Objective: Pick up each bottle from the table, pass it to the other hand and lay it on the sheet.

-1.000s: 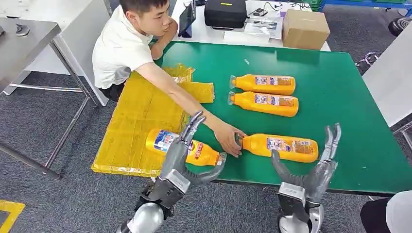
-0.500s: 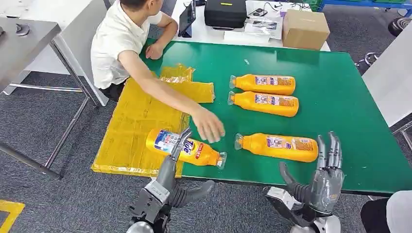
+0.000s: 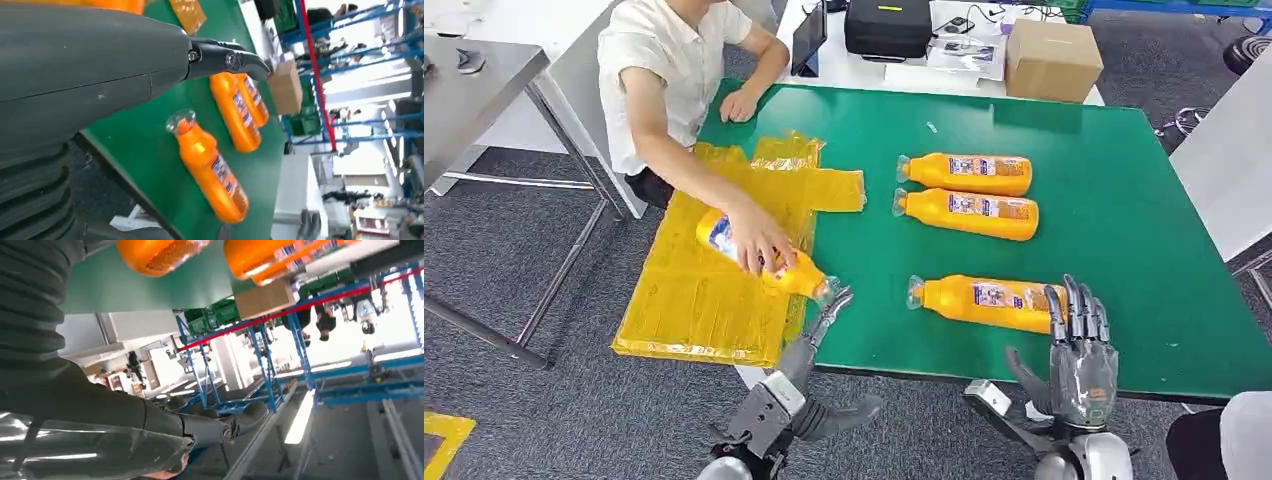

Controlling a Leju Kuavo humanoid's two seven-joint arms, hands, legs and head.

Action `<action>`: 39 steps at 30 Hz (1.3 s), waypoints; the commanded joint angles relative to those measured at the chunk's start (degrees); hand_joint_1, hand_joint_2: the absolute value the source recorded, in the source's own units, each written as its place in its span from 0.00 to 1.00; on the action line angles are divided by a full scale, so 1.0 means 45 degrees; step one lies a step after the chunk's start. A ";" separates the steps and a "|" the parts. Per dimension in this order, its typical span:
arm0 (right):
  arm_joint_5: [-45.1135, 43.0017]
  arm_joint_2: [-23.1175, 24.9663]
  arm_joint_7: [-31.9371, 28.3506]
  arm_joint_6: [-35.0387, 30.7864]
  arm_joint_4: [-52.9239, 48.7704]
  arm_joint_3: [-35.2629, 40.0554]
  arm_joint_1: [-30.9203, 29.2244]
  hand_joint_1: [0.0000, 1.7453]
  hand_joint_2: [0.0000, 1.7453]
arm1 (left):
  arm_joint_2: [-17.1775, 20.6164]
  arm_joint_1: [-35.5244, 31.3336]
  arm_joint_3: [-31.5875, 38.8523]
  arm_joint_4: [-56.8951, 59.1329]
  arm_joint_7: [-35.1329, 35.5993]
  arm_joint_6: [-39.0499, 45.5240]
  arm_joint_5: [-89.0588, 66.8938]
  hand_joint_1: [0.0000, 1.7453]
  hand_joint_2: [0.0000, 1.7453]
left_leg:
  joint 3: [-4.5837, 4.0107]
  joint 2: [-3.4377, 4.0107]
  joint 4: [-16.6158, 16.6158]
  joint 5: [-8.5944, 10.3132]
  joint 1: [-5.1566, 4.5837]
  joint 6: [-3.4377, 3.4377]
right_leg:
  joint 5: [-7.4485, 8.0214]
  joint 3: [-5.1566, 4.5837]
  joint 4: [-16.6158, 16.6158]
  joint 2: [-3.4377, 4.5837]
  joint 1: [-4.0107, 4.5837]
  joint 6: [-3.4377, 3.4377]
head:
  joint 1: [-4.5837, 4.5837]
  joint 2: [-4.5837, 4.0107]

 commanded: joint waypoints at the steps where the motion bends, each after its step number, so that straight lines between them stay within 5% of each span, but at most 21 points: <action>1: 0.1007 -0.1527 0.2325 0.0043 0.4140 0.1126 -0.1654 0.00 1.00 | -0.0025 -0.0420 -0.0741 0.0751 -0.0272 0.0052 0.0196 0.00 1.00 | 0.0053 0.0027 -0.0022 -0.0002 0.0007 -0.0017 | 0.0012 0.0049 -0.0028 0.0035 0.0006 -0.0021 | 0.0000 0.0000; 10: 0.0960 -0.1624 0.2451 0.0043 0.4301 0.1205 -0.1740 0.00 1.00 | 0.0042 -0.0332 -0.0745 0.0549 -0.0261 0.0052 0.0181 0.00 1.00 | 0.0046 0.0036 -0.0015 -0.0007 0.0011 -0.0015 | 0.0011 0.0043 -0.0027 0.0044 0.0011 -0.0020 | 0.0005 0.0000; 11: 0.0641 -0.2430 0.3465 0.0043 0.6681 0.1473 -0.3121 0.00 1.00 | -0.0006 -0.0818 -0.1124 0.0711 0.0036 -0.0391 0.0209 0.00 1.00 | 0.0048 0.0038 -0.0019 -0.0009 0.0003 -0.0013 | 0.0008 0.0051 -0.0024 0.0046 0.0004 -0.0017 | 0.0000 0.0000; 15: 0.0403 -0.2804 0.3593 0.0043 0.8676 0.1417 -0.4143 0.00 1.00 | -0.0113 -0.1466 -0.1570 0.1340 0.0222 -0.0623 0.0615 0.00 1.00 | 0.0048 0.0029 -0.0009 -0.0001 -0.0004 -0.0017 | 0.0014 0.0048 -0.0016 0.0039 -0.0002 -0.0021 | 0.0000 0.0000; 30: 0.0802 -0.3354 0.4707 0.0043 0.9984 0.2077 -0.4887 0.00 1.00 | 0.0184 -0.1560 -0.1829 0.1065 0.0642 -0.0612 0.0728 0.00 1.00 | 0.0061 0.0031 -0.0011 -0.0006 -0.0012 -0.0019 | 0.0008 0.0056 -0.0010 0.0042 -0.0009 -0.0020 | 0.0000 0.0000; 39: 0.0680 -0.3941 0.5319 0.0043 1.2612 0.2731 -0.6055 0.00 1.00 | 0.0237 -0.1724 -0.1970 0.1262 0.0854 -0.1046 0.0971 0.00 1.00 | 0.0036 0.0005 -0.0006 0.0013 -0.0010 0.0005 | 0.0023 0.0045 -0.0018 0.0013 -0.0008 0.0006 | 0.0000 0.0000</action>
